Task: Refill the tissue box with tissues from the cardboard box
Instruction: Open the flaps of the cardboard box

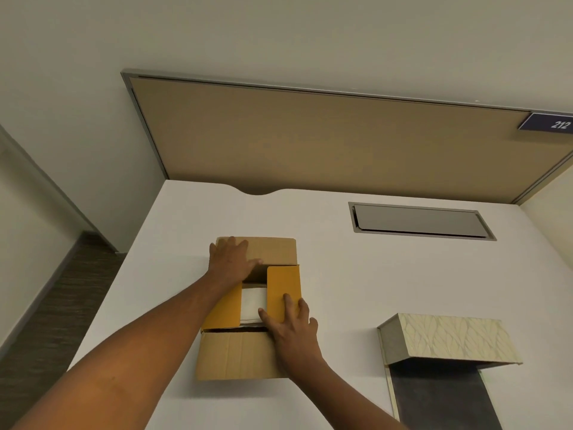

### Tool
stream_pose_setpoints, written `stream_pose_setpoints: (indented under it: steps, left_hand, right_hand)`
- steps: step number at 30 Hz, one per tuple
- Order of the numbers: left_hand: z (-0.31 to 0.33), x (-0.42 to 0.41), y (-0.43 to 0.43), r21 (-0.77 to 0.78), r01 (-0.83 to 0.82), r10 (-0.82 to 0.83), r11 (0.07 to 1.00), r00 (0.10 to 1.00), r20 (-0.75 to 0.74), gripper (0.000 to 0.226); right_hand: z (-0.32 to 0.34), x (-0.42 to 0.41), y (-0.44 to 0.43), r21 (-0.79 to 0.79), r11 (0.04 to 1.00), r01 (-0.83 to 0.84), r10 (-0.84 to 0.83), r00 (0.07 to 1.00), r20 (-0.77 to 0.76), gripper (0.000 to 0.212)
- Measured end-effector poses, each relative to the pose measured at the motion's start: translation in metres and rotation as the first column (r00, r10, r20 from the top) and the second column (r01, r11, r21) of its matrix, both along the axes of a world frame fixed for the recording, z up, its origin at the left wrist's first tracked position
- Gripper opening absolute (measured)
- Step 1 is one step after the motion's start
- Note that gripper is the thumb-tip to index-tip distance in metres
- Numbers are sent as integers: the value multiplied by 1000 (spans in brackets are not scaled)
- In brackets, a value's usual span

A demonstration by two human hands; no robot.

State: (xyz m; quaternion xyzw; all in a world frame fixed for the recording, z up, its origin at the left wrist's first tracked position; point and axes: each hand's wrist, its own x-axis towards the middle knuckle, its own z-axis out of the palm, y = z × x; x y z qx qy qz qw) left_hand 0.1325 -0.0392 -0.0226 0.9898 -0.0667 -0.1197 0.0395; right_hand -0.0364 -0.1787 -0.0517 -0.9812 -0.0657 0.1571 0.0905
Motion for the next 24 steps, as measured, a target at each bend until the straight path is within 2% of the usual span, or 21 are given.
stream_pose_setpoints:
  steps: [3,6,10,12,14,16,19,21,22,24]
  left_hand:
    - [-11,-2,8,-9,-27,25,1000,982,-185,90]
    - [-20,-2,17,-29,-14,5,999,961,-277,106]
    - [-27,-2,23,-75,-3,-19,997,957,-289,107]
    - [-29,-4,26,-94,-6,-19,996,965,-263,104]
    - [-33,-6,28,-111,-6,-21,994,971,-240,102]
    - [-36,-8,30,-131,-8,-20,991,976,-218,101]
    - [-38,-9,30,-135,-8,-18,991,982,-188,100]
    - [-38,-10,29,-123,-6,-15,992,985,-173,99]
    - [-38,-10,29,-119,-5,-16,993,985,-171,99]
    - [-36,-10,28,-117,-2,-19,993,984,-178,98]
  right_hand:
    - [1,0,2,6,1000,7,-7,1000,2,60]
    - [-1,-1,2,25,999,22,-23,998,51,50]
    - [-4,-3,4,78,996,50,-57,994,90,48]
    - [-2,-5,4,171,981,93,-115,985,127,39]
    - [1,-6,0,308,939,151,-206,967,152,33]
    - [2,-8,-8,462,859,218,-316,938,145,30]
    - [2,-13,-20,663,645,379,-542,839,48,34]
    - [0,-14,-28,688,545,479,-654,757,-8,41]
    - [-1,-14,-32,673,539,506,-683,730,-3,43]
    - [-2,-14,-39,561,604,566,-701,713,35,47]
